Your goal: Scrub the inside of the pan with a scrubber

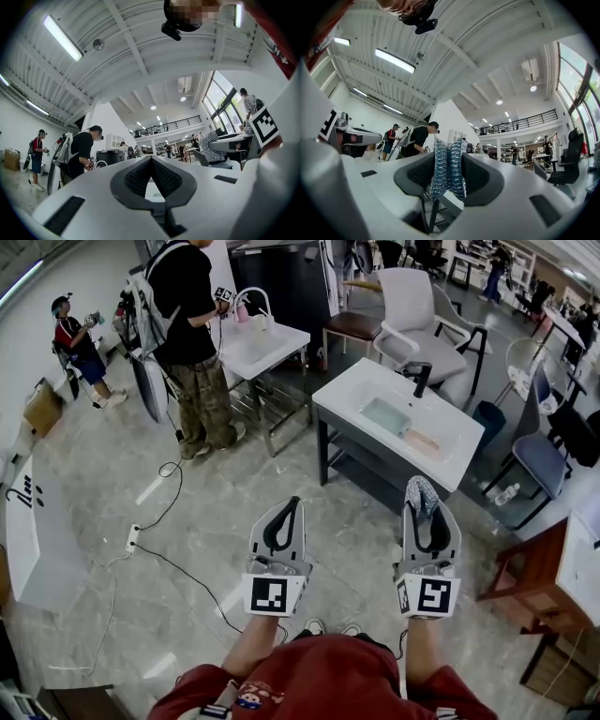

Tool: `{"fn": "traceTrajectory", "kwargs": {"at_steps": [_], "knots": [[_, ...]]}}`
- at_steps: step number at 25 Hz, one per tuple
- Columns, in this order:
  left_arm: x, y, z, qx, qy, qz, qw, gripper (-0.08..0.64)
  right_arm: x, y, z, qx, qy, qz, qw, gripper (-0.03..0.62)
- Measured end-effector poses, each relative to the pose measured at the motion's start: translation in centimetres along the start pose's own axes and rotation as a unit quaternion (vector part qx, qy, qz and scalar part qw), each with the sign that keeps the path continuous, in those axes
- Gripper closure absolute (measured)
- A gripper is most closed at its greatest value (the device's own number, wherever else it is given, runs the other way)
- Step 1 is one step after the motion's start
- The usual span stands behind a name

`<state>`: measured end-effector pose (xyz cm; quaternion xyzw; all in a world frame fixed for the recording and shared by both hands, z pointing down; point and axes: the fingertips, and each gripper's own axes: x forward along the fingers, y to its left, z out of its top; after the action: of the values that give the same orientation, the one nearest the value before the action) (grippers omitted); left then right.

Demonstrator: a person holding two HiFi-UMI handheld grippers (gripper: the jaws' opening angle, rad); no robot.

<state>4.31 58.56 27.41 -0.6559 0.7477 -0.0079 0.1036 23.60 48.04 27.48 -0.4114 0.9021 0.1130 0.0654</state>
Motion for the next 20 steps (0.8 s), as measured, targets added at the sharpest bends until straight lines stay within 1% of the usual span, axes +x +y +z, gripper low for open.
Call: {"fn": "traceTrajectory", "kwargs": {"at_steps": [4,7,10,13,16,20], "knots": [[-0.5,2.1,-0.8,-0.002,0.002,0.003,1.0,0.552,0.8,2.1,-0.3,0.0,0.005,-0.001,1.0,0.41],[-0.9,3.3,-1.2,0.015,0.012,0.007,0.9998,0.552,1.4,3.9,-0.4,-0.002,0.006,-0.004,1.0,0.41],[-1.0,3.6,-1.8,0.007,0.018,-0.007,0.9998,0.552,1.5,4.9,-1.0,0.0,0.015,-0.008,1.0,0.41],[-0.6,3.9,-2.5,-0.003,0.014,-0.012,0.9998,0.552,1.6,5.1,-1.5,0.0,0.02,-0.011,1.0,0.41],[0.0,4.2,-3.4,-0.007,0.021,-0.013,0.9997,0.552,2.2,4.9,-2.3,-0.002,0.023,-0.01,1.0,0.41],[1.9,4.6,-4.3,-0.013,0.023,-0.01,0.9996,0.552,4.0,4.0,-3.2,-0.005,0.023,-0.01,1.0,0.41]]}}
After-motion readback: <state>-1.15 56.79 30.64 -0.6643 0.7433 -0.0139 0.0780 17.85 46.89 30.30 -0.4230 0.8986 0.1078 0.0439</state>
